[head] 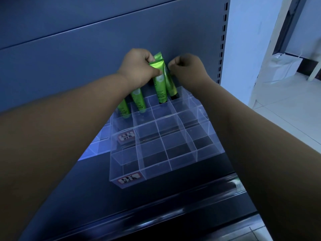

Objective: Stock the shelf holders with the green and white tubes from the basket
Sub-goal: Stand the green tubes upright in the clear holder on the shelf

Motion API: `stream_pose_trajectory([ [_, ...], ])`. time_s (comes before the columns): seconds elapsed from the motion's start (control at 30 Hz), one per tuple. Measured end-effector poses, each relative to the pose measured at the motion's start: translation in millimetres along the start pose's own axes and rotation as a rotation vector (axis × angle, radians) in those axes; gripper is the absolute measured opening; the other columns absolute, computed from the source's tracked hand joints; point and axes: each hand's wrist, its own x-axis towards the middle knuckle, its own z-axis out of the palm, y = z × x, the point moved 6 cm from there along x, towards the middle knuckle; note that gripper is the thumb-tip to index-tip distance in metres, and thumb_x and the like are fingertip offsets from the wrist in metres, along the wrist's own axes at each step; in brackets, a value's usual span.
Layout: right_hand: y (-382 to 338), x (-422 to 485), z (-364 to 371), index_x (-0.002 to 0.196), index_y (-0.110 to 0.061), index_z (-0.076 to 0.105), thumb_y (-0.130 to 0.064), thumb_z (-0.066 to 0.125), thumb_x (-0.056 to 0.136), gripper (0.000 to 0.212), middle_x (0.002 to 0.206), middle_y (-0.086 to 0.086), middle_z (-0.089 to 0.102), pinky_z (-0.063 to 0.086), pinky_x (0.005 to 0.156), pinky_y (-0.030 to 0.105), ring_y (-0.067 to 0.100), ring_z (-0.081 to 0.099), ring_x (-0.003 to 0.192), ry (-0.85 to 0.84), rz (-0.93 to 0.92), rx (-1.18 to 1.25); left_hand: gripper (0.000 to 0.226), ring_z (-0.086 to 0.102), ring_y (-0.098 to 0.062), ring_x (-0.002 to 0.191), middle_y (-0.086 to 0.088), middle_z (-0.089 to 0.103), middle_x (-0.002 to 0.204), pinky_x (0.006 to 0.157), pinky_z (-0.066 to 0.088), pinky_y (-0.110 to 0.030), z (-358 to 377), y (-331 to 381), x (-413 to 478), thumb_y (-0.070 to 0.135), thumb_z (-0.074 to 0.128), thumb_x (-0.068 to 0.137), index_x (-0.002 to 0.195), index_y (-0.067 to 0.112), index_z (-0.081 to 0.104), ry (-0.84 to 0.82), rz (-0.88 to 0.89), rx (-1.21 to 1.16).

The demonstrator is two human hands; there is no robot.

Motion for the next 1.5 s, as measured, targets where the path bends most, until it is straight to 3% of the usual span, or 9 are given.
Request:
stream_pose_trajectory([
  [0.1, 11.8, -0.1, 10.8, 0.1, -0.015, 0.066, -0.023, 0.071, 0.082, 0.021, 0.088, -0.001, 0.064, 0.053, 0.079, 0.034, 0.019, 0.063, 0.085, -0.071, 0.076, -0.025, 0.018, 0.047, -0.009, 0.061, 0.006, 0.055, 0.068, 0.063, 0.038, -0.025, 5.5, 0.2, -0.5, 0.019, 0.086, 0.078, 0.085, 0.014, 0.07, -0.029, 0.009, 0.062],
  [0.17, 14.0, -1.3, 16.6, 0.103, -0.014, 0.068, -0.022, 0.071, 0.082, 0.023, 0.091, 0.0, 0.062, 0.043, 0.071, 0.027, 0.019, 0.059, 0.087, -0.146, 0.05, -0.259, 0.017, 0.05, -0.015, 0.066, 0.005, 0.055, 0.068, 0.065, 0.039, -0.026, 6.9, -1.2, -0.7, 0.02, 0.084, 0.078, 0.086, 0.012, 0.071, -0.03, 0.017, 0.113],
  [0.37, 13.8, -6.2, 28.3, 0.067, -0.012, 0.056, -0.033, 0.071, 0.082, 0.03, 0.063, 0.003, 0.053, 0.034, 0.055, 0.028, 0.027, 0.054, 0.072, -0.22, 0.0, -0.582, 0.009, 0.058, -0.019, 0.078, -0.001, 0.065, 0.081, 0.068, 0.041, -0.025, 5.9, -6.6, 0.6, 0.02, 0.078, 0.082, 0.088, 0.016, 0.073, -0.013, 0.019, 0.301],
  [0.53, 9.6, -7.5, 26.7, 0.086, -0.023, 0.061, -0.037, 0.071, 0.084, 0.017, 0.092, -0.001, 0.066, 0.045, 0.073, 0.03, 0.023, 0.06, 0.089, -0.172, -0.075, -0.502, 0.008, 0.063, -0.019, 0.079, 0.005, 0.065, 0.077, 0.069, 0.05, -0.029, 3.7, -8.0, 1.2, 0.018, 0.076, 0.08, 0.087, 0.02, 0.074, -0.014, 0.042, 0.332],
  [0.7, 12.3, -7.2, 11.9, 0.099, -0.01, 0.066, -0.028, 0.075, 0.084, 0.026, 0.092, 0.003, 0.064, 0.041, 0.073, 0.028, 0.022, 0.058, 0.088, -0.153, 0.005, -0.425, 0.014, 0.064, -0.017, 0.083, 0.008, 0.064, 0.078, 0.071, 0.049, -0.027, 0.1, -5.4, 5.0, 0.009, 0.071, 0.08, 0.083, 0.023, 0.071, -0.017, 0.086, 0.368],
  [0.9, 34.8, -0.5, 1.9, 0.109, -0.016, 0.063, -0.039, 0.07, 0.061, 0.053, 0.103, 0.007, 0.072, 0.057, 0.089, 0.052, 0.028, 0.069, 0.098, -0.145, 0.037, -0.214, 0.014, 0.064, -0.017, 0.085, 0.005, 0.067, 0.085, 0.074, 0.049, -0.027, -3.9, -5.3, 7.9, 0.01, 0.069, 0.081, 0.082, 0.024, 0.071, 0.0, 0.112, 0.391],
  [1.17, 20.6, -3.7, 8.9, 0.12, -0.013, 0.062, -0.028, 0.069, 0.086, 0.037, 0.113, 0.01, 0.069, 0.053, 0.099, 0.048, 0.029, 0.065, 0.106, -0.181, 0.022, -0.175, 0.016, 0.061, -0.014, 0.084, 0.007, 0.065, 0.084, 0.072, 0.042, -0.023, -6.2, -8.0, 8.8, 0.007, 0.066, 0.083, 0.088, 0.019, 0.075, 0.037, 0.117, 0.392],
  [1.33, 19.5, -5.2, 9.2, 0.116, -0.006, 0.059, -0.016, 0.068, 0.094, 0.026, 0.098, 0.009, 0.062, 0.048, 0.082, 0.035, 0.02, 0.055, 0.088, -0.204, 0.018, -0.157, 0.015, 0.061, -0.014, 0.083, 0.006, 0.065, 0.083, 0.073, 0.044, -0.023, -8.0, -7.4, 7.3, 0.008, 0.067, 0.084, 0.089, 0.018, 0.076, 0.03, 0.1, 0.368],
  [1.5, 21.7, -6.6, 7.1, 0.109, -0.002, 0.068, -0.015, 0.069, 0.092, 0.021, 0.106, 0.02, 0.071, 0.053, 0.093, 0.044, 0.025, 0.063, 0.092, -0.208, 0.07, -0.117, 0.009, 0.063, -0.015, 0.083, 0.005, 0.066, 0.082, 0.075, 0.048, -0.024, -8.6, -5.9, 4.3, 0.011, 0.07, 0.084, 0.09, 0.016, 0.076, 0.003, 0.099, 0.34],
])
